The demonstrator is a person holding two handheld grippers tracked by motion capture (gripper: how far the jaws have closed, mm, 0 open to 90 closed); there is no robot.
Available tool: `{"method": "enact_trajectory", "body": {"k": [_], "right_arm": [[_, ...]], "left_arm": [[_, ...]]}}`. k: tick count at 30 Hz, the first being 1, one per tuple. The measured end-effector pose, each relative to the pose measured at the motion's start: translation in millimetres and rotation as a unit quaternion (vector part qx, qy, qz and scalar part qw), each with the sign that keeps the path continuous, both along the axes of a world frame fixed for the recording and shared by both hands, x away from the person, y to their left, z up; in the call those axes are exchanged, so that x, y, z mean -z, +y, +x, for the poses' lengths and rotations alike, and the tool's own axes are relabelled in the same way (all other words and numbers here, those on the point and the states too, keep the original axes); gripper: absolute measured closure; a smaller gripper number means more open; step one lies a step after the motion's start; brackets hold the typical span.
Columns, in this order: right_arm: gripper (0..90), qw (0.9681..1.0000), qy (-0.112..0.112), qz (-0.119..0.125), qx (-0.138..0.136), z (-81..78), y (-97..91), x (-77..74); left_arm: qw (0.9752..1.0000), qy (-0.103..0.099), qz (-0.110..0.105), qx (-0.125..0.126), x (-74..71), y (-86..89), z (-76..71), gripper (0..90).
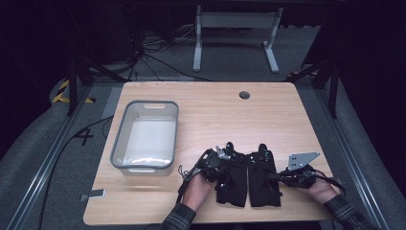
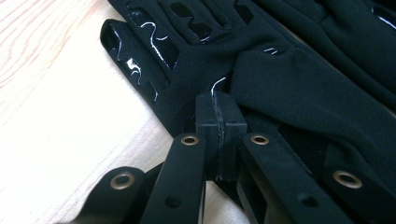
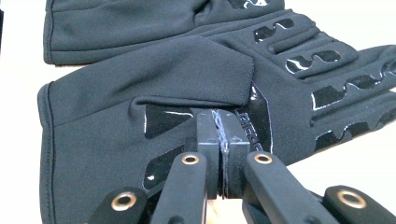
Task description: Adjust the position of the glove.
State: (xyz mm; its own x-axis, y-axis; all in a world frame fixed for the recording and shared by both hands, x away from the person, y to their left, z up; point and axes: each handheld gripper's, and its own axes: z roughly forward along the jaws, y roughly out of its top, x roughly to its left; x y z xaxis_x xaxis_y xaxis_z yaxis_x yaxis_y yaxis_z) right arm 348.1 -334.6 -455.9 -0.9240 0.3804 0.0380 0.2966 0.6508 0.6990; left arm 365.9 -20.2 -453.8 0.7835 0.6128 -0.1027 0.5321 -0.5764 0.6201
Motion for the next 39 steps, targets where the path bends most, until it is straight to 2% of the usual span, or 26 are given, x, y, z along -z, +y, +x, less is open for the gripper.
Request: {"method": "enact_trajectory", "body": {"k": [5, 10, 14, 16, 22, 24, 26, 29, 33, 39], "right_arm": [[89.5, 1.0, -0.006, -0.005, -0.004, 3.0, 8.4, -0.4], [89.5, 1.0, -0.004, -0.003, -0.002, 3.5, 8.4, -0.3], [89.5, 1.0, -0.005, -0.005, -0.001, 2.8, 8.0, -0.6], [89.5, 1.0, -0.006, -0.005, 0.001, 3.1, 8.4, -0.5], [89.4, 1.0, -0.006, -0.004, 0.004, 3.9, 8.5, -0.5], [89.4, 1.0, -0.007, -0.004, 0.004, 3.6, 8.2, -0.7], [89.4, 1.0, -0.007, -0.003, 0.004, 3.3, 8.0, -0.9], [89.5, 0.9999, -0.014, 0.001, 0.008, 2.0, 6.1, -3.2], [89.5, 0.9998, -0.015, 0.006, 0.01, 0.6, 2.7, -6.5], [89.5, 0.9998, -0.013, -0.011, 0.004, -4.0, 4.4, -2.5]], "left_arm": [[0.9999, -0.004, 0.003, -0.01, -0.1, 0.5, -1.2, 89.9], [0.9998, -0.002, 0.001, -0.018, 0.0, 4.3, -2.9, 89.9], [0.999, -0.001, -0.003, -0.046, 0.3, 11.9, 0.1, 89.9], [0.9989, 0.003, -0.004, -0.046, 0.2, 12.0, 0.9, 89.9], [0.9988, -0.005, -0.01, -0.047, 0.4, 9.7, -1.6, 89.4], [0.9985, -0.01, -0.016, -0.052, -2.4, 12.5, -2.6, 84.2], [0.998, -0.017, -0.023, -0.057, -5.8, 16.1, -4.1, 82.5], [0.9976, -0.016, -0.029, -0.061, -8.3, 21.8, -7.8, 77.5], [0.9973, -0.004, -0.034, -0.065, -4.2, 25.1, -12.5, 68.8], [0.997, 0.006, -0.031, -0.071, 2.4, 25.2, -13.2, 56.6]]}}
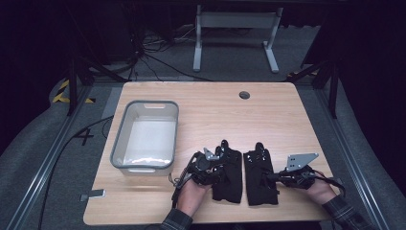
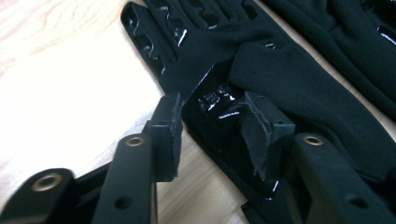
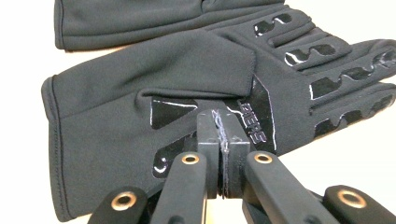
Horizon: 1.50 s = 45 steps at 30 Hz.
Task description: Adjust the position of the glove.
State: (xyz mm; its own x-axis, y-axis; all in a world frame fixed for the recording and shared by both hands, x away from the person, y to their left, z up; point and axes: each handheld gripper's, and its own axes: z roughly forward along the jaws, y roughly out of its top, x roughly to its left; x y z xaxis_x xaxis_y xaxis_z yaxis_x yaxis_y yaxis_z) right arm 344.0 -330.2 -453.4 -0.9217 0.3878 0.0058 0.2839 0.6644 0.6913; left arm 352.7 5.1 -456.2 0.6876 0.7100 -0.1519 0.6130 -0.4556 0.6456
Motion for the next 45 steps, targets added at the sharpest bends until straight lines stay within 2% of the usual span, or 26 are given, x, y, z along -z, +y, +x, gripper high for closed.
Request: {"method": "enact_trajectory", "body": {"k": [5, 6, 10, 15, 17, 21, 25, 30, 35, 38, 45], "right_arm": [[89.5, 1.0, 0.001, 0.0, 0.0, 0.3, -0.3, 0.6], [89.5, 1.0, 0.002, 0.0, 0.0, 0.3, -0.2, 0.7], [89.5, 1.0, 0.002, 0.0, 0.001, 0.4, 0.0, 1.0], [89.5, 1.0, 0.002, 0.001, 0.001, 0.4, 0.3, 1.2], [89.5, 1.0, 0.002, 0.001, 0.001, 0.5, 0.3, 1.2], [89.6, 1.0, 0.003, 0.003, 0.002, 0.8, 0.9, 1.4], [89.6, 1.0, 0.007, 0.006, 0.002, 2.1, 1.2, 1.2], [89.7, 0.9999, 0.01, 0.01, 0.003, 4.2, 2.9, 1.6], [89.7, 0.9998, 0.01, 0.013, 0.007, 8.7, 4.3, 1.5], [89.7, 0.9998, 0.01, 0.014, 0.01, 10.7, 4.5, 1.6], [89.8, 0.9999, 0.006, 0.009, 0.011, 13.3, 8.1, 1.0]], "left_arm": [[1.0, 0.006, 0.0, 0.001, 2.2, -0.7, 1.4, 56.3], [1.0, -0.002, 0.002, -0.005, 2.9, -1.9, 0.6, 57.7], [1.0, -0.004, 0.005, -0.002, 2.7, -4.0, -0.4, 66.3], [0.9999, 0.01, -0.014, -0.002, 2.5, -2.3, 2.1, 81.9], [0.9997, 0.01, -0.021, -0.005, 1.9, -1.5, 2.3, 84.3], [0.9995, 0.006, -0.029, -0.006, -1.3, -0.1, 1.6, 85.6], [0.9987, 0.01, -0.05, -0.004, -5.9, 3.5, 1.7, 85.6], [0.9962, 0.012, -0.086, 0.005, -13.2, 4.6, 0.7, 85.6], [0.9943, 0.009, -0.106, 0.013, -19.8, 2.6, 0.4, 85.7], [0.9922, 0.01, -0.123, 0.018, -23.5, 1.6, 2.2, 85.7], [0.9919, -0.011, -0.125, 0.018, -36.4, 3.6, 6.6, 85.7]]}}
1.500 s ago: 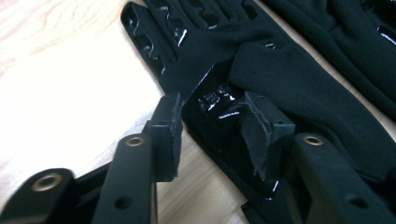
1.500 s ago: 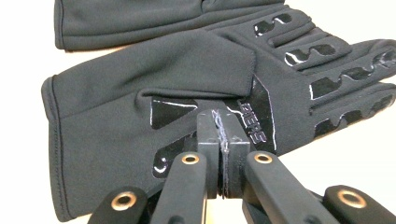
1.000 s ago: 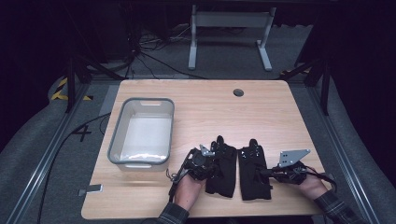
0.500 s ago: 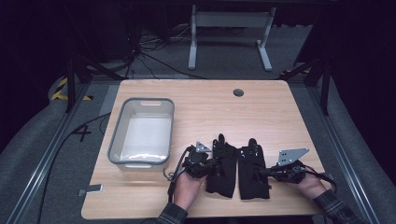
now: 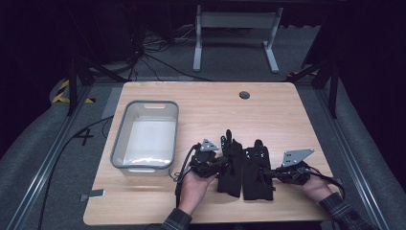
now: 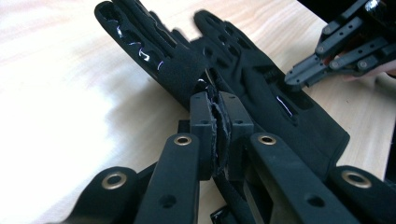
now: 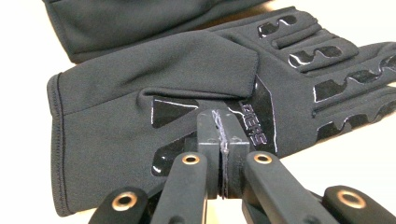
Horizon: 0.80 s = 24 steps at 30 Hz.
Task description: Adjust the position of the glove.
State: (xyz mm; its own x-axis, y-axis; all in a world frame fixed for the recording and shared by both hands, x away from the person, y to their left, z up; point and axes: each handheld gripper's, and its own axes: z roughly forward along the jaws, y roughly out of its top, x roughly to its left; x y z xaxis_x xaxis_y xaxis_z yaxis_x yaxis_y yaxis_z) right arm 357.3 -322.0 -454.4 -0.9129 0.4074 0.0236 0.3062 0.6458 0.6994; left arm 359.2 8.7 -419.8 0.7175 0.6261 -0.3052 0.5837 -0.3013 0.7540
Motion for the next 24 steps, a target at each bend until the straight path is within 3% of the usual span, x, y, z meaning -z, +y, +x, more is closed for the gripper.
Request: {"method": "enact_trajectory", "body": {"k": [9, 24], "right_arm": [[89.8, 1.0, -0.004, -0.002, -0.002, 3.3, 6.7, 0.1], [89.8, 1.0, -0.001, 0.004, -0.003, 6.1, 10.8, 1.7]], "left_arm": [[0.9999, 0.009, -0.002, 0.011, -1.1, -4.9, 3.2, 85.6], [0.9989, 0.012, -0.031, 0.032, -6.7, -27.9, 7.9, 84.4]]}}
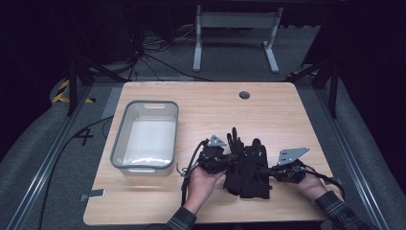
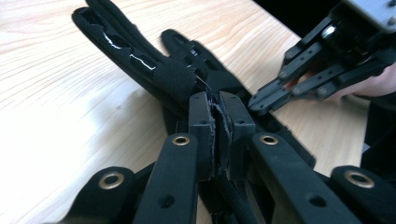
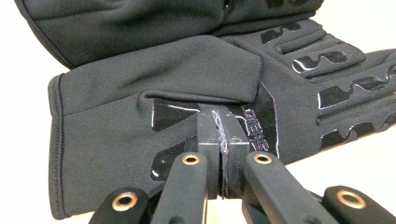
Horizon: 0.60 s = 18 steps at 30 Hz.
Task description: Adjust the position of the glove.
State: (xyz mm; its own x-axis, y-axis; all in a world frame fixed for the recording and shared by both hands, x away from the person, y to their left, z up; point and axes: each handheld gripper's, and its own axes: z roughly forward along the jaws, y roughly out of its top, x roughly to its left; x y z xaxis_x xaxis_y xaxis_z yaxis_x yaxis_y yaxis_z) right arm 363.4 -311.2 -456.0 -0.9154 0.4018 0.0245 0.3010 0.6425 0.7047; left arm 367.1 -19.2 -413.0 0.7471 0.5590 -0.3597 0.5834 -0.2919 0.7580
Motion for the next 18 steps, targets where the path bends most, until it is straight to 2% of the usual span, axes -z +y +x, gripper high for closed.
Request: {"method": "enact_trajectory", "body": {"k": [8, 18], "right_arm": [[89.9, 1.0, 0.0, 0.001, -0.002, 1.7, 2.9, 0.6], [89.8, 0.9999, -0.007, -0.003, -0.007, 0.4, 6.0, -0.3]], "left_arm": [[0.9998, -0.008, 0.0, 0.018, -2.7, -22.7, 3.4, 84.4], [0.9994, -0.012, 0.007, 0.03, 3.6, -51.8, 10.1, 84.7]]}}
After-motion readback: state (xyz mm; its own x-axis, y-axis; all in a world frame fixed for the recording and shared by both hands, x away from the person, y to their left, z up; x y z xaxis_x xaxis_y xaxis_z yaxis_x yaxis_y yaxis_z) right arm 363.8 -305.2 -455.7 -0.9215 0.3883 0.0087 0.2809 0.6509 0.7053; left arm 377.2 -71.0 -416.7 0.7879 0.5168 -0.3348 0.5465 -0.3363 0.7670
